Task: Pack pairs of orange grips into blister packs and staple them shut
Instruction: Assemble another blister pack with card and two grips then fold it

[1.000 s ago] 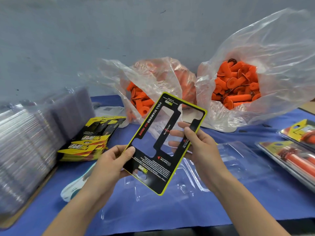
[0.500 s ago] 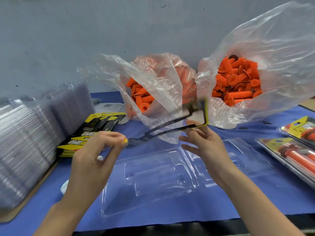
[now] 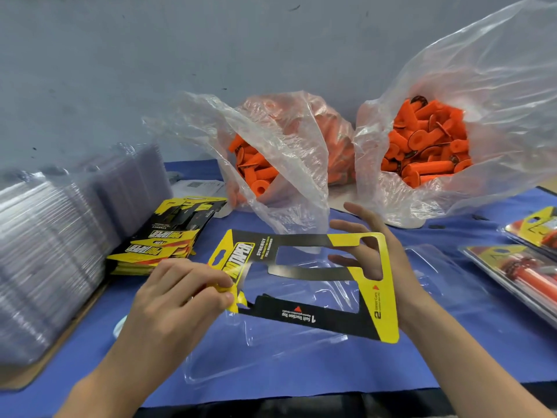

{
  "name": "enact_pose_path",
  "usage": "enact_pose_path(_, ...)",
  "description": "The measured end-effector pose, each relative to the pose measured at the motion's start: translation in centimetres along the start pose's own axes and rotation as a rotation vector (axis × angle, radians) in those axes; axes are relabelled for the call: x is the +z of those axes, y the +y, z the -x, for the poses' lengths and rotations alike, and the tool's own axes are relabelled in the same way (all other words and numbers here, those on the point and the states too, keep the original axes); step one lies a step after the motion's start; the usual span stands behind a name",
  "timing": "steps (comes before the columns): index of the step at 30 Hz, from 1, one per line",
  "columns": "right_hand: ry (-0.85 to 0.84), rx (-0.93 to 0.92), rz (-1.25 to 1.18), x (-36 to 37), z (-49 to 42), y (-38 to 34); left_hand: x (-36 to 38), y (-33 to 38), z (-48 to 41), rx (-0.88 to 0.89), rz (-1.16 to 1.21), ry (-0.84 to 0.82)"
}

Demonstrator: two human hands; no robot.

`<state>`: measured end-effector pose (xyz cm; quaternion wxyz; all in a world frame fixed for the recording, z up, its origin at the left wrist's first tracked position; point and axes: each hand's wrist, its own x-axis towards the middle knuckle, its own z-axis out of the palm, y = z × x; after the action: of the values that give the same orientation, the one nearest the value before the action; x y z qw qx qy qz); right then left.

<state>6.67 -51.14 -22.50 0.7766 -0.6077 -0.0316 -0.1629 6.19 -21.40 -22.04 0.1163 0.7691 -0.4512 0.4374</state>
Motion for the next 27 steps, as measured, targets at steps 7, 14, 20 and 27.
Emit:
enact_pose_path(7, -0.114, 0.067, -0.178, 0.1, 0.6, -0.1, 0.8, 0.0, 0.3, -0.081, -0.003, -0.040)
enact_pose_path(14, -0.067, 0.182, -0.208, 1.0, 0.1, 1.0, 1.0, 0.5, -0.3, -0.453, 0.260, 0.005)
enact_pose_path(20, 0.004, 0.006, -0.030, 2.7, -0.5, 1.0, 0.3, -0.4, -1.4, -1.064, 0.821, -0.060)
enact_pose_path(27, 0.100, 0.069, -0.057, 5.7, -1.4, 1.2, 0.5, -1.9, -0.7, -1.312, 1.128, -0.125)
